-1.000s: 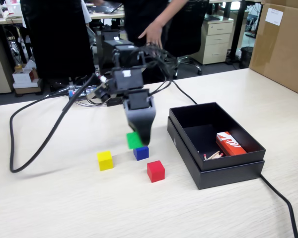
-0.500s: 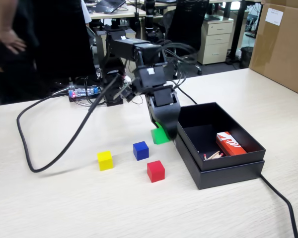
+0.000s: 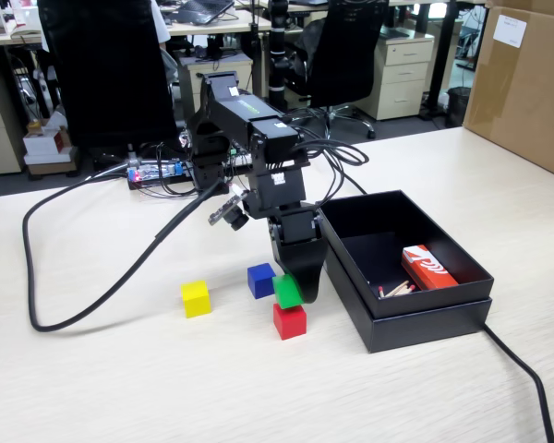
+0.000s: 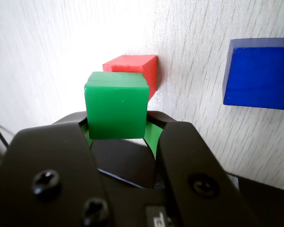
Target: Put the green cube on top of the red cube
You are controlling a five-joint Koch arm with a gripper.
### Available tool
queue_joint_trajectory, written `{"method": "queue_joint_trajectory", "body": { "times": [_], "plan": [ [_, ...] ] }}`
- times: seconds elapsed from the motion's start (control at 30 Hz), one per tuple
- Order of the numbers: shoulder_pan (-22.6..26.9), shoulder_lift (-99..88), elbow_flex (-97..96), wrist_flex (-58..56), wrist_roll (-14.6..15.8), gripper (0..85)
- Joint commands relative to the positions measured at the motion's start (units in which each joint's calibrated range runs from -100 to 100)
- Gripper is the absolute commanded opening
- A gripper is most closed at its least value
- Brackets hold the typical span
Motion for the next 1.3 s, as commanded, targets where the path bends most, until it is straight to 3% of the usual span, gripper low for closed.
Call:
{"method": "queue_joint_trajectory", "body": {
  "times": [0.0,0.03,0.13,0.17,0.33,0.37,0.5,0.7,0.97,1.27],
  "plan": [
    [0.0,-1.1,4.9,1.0,0.0,3.2],
    [0.0,-1.0,4.9,1.0,0.0,3.3],
    [0.3,0.1,3.8,1.0,0.0,24.2],
    [0.3,0.1,3.7,1.0,0.0,27.0],
    [0.5,0.1,4.2,1.0,0.0,28.6],
    [0.6,0.1,4.3,1.0,0.0,34.8],
    [0.6,-0.3,4.2,1.0,0.0,42.7],
    [0.3,-8.2,2.5,1.0,0.0,44.1],
    [-0.6,-33.0,-9.5,1.0,-0.1,46.7],
    [-2.1,-72.2,-46.1,0.9,-1.2,49.2]
  ]
}}
